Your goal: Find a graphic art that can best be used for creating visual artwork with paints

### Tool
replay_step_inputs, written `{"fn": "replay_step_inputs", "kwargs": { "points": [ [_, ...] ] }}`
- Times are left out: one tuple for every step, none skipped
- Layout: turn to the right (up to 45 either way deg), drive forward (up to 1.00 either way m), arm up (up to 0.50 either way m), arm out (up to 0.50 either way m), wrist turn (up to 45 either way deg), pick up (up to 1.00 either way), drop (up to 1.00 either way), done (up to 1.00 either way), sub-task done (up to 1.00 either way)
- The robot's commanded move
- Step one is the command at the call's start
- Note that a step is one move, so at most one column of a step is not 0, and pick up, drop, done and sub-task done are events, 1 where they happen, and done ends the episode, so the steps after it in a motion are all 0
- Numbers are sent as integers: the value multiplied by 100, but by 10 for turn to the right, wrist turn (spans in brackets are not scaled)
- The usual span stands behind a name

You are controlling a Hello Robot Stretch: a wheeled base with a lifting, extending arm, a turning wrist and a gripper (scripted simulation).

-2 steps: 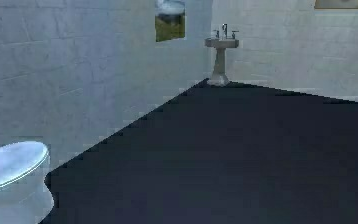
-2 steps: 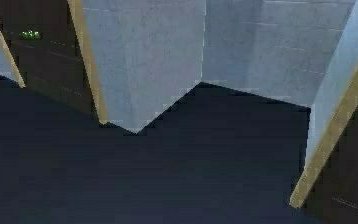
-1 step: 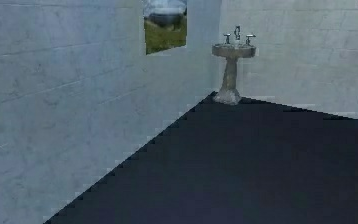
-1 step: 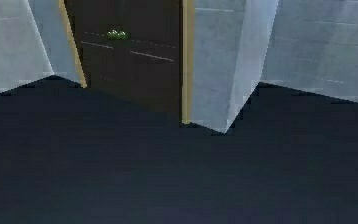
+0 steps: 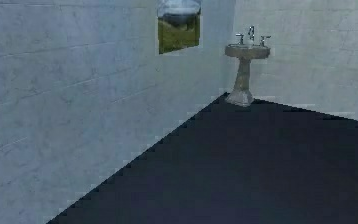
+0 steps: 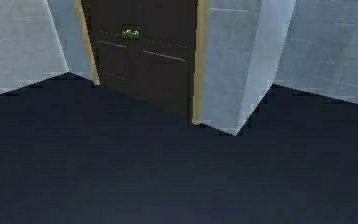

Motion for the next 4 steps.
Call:
{"fn": "replay_step_inputs", "kwargs": {
  "points": [
    [0, 100, 0, 0, 0, 0, 0, 0, 0],
    [-60, 0, 0, 0, 0, 0, 0, 0, 0],
    [0, 30, 0, 0, 0, 0, 0, 0, 0],
    [0, 0, 0, 0, 0, 0, 0, 100, 0]
  ]
}}
